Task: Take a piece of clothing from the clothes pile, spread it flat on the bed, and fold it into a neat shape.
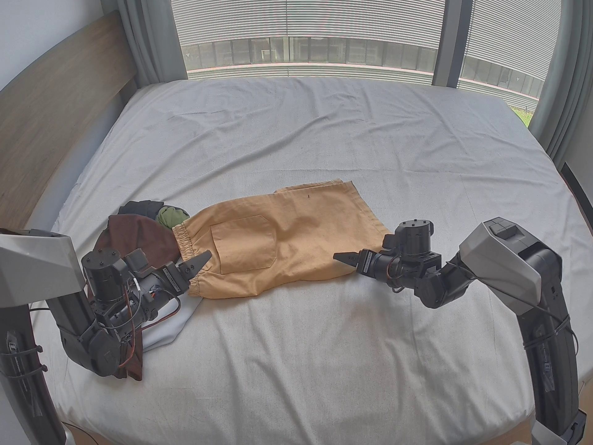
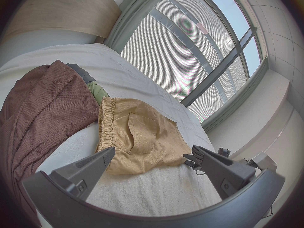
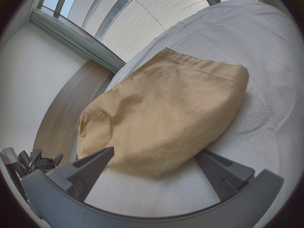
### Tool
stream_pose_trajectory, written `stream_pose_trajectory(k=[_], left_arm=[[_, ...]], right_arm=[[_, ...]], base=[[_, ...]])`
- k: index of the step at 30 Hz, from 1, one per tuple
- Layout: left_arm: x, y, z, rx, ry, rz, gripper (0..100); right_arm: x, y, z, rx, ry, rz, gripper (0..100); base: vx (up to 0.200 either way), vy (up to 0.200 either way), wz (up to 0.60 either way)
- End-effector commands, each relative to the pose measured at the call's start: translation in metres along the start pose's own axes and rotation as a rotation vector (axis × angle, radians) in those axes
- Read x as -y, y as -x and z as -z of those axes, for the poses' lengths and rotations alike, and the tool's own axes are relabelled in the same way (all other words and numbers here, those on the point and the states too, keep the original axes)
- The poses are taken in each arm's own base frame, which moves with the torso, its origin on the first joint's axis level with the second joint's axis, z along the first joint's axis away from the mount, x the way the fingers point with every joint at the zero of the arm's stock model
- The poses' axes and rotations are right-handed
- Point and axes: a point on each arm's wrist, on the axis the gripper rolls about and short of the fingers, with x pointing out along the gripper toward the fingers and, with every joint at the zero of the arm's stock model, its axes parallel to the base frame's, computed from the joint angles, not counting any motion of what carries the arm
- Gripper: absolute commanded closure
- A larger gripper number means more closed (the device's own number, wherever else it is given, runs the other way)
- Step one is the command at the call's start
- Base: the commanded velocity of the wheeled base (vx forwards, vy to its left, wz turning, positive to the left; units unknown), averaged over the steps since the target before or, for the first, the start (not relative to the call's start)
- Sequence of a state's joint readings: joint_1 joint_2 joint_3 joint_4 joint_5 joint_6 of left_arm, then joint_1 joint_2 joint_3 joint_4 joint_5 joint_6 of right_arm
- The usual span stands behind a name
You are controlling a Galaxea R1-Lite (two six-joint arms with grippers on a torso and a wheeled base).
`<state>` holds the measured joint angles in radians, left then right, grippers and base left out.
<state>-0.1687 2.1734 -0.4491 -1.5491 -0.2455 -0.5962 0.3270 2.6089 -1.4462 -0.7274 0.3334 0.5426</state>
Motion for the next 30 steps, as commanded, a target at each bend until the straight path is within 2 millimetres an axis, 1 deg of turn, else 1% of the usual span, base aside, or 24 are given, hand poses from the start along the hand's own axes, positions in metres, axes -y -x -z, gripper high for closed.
stream_pose_trajectory(k=[1,6,10,13,16,17,19,26,27,30], left_arm=[[-0.001,0.000,0.000,-0.001,0.001,-0.003,0],[-0.002,-0.001,0.001,-0.003,0.002,-0.006,0],[-0.002,0.000,0.001,-0.001,0.002,-0.006,0],[-0.002,0.000,0.001,-0.001,0.002,-0.006,0],[-0.002,0.000,0.001,-0.002,0.003,-0.007,0],[-0.002,-0.001,0.001,-0.001,0.002,-0.006,0],[-0.002,-0.001,0.001,-0.001,0.002,-0.006,0],[-0.002,-0.001,0.000,0.000,0.002,-0.007,0],[-0.002,-0.001,0.000,0.001,0.002,-0.009,0],[-0.003,-0.001,0.001,0.000,0.003,-0.009,0]], right_arm=[[0.007,-0.021,0.016,-0.011,0.002,0.022,0],[0.004,-0.028,0.010,0.029,0.003,0.000,0],[-0.006,-0.032,0.004,0.061,-0.030,-0.029,0],[-0.008,-0.036,0.001,0.092,-0.034,-0.048,0],[-0.008,-0.039,0.001,0.106,-0.031,-0.044,0],[-0.008,-0.045,0.004,0.124,-0.029,-0.024,0],[-0.005,-0.048,0.006,0.136,-0.029,-0.015,0],[-0.004,-0.049,0.009,0.133,-0.031,-0.011,0],[-0.004,-0.049,0.009,0.133,-0.031,-0.011,100],[-0.005,-0.046,0.008,0.146,-0.027,-0.019,100]], base=[[0.000,0.000,0.00],[0.000,0.000,0.00],[0.000,0.000,0.00],[0.000,0.000,0.00],[0.000,0.000,0.00],[0.000,0.000,0.00],[0.000,0.000,0.00],[0.000,0.000,0.00],[0.000,0.000,0.00],[0.000,0.000,0.00]])
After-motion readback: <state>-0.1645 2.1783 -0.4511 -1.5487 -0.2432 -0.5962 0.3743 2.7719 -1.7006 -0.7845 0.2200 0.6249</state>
